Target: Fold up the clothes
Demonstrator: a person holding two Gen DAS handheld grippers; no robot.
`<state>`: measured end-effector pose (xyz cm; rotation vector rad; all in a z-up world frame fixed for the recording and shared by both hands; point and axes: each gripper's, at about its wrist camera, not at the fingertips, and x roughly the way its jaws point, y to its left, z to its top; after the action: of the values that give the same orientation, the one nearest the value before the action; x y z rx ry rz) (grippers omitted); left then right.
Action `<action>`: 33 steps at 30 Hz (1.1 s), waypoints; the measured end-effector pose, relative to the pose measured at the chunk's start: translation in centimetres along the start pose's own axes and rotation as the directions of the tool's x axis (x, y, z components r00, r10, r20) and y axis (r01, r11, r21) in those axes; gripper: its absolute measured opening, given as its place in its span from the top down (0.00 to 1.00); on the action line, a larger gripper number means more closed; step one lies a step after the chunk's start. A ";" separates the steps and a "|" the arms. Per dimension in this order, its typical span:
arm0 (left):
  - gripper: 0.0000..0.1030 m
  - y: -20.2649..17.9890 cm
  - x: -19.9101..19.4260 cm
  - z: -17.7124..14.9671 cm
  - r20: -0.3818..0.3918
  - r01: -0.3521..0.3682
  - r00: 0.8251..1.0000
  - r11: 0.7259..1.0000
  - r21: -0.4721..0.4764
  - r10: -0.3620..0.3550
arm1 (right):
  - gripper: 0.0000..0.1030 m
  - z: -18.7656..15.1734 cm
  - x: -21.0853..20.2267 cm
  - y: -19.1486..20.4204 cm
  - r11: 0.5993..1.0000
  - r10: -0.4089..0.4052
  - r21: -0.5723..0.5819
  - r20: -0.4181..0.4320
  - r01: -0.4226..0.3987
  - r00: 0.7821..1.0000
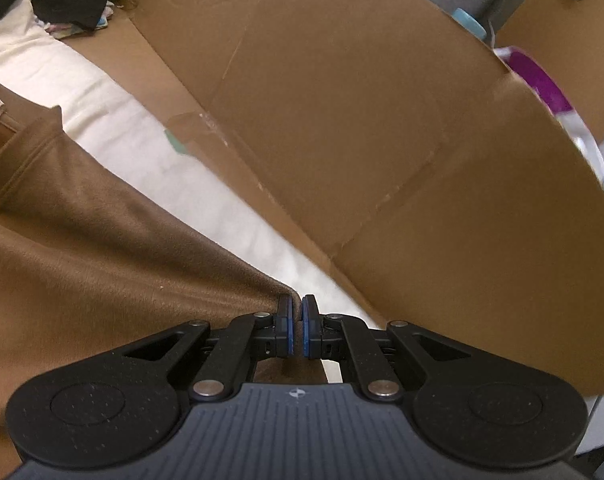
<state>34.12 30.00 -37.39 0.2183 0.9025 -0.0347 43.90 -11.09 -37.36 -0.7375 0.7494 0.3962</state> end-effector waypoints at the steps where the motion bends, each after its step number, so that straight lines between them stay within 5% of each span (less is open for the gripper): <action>1: 0.94 0.1 0.0 0.1 0.002 -0.006 1.000 1.000 -0.002 0.006 | 0.97 0.3 0.1 0.0 1.000 -0.003 -0.003 0.002 0.003 1.000; 8: 1.00 1.0 0.2 0.2 0.014 -0.077 0.997 0.996 -0.043 0.078 | 0.97 1.3 1.3 0.3 1.000 0.004 -0.009 -0.005 -0.004 1.000; 10: 1.00 1.3 1.1 0.0 -0.001 -0.188 0.982 0.980 -0.067 0.188 | 0.97 1.4 2.2 0.5 1.000 0.001 -0.002 -0.033 -0.001 0.999; 13: 1.00 3.2 2.3 -0.1 -0.060 -0.218 0.976 0.962 -0.167 0.211 | 0.97 1.4 4.2 0.2 0.997 0.053 0.066 -0.088 -0.048 0.995; 20: 0.97 2.6 0.3 1.4 0.004 -0.113 0.993 0.982 -0.154 0.115 | 0.94 1.6 3.9 -1.0 0.985 0.134 0.124 -0.087 -0.123 0.987; 26: 0.81 -1.2 -1.3 2.5 0.073 -0.006 0.997 0.998 -0.061 0.010 | 0.93 1.9 2.2 -2.4 0.948 0.225 0.229 0.005 -0.220 0.974; 30: 0.71 -4.0 -0.3 3.5 0.075 0.091 0.993 0.996 0.011 -0.092 | 0.74 3.0 2.3 -1.5 0.929 0.286 0.231 0.050 -0.290 0.957; 33: 0.68 -6.4 0.4 4.0 0.057 0.124 0.990 0.989 0.077 -0.129 | 0.73 3.5 1.9 -0.8 0.911 0.335 0.231 0.068 -0.342 0.940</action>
<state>36.69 22.99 -36.46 0.2269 0.8529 -0.1919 47.29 -8.93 -36.66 -0.3710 0.8853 0.6170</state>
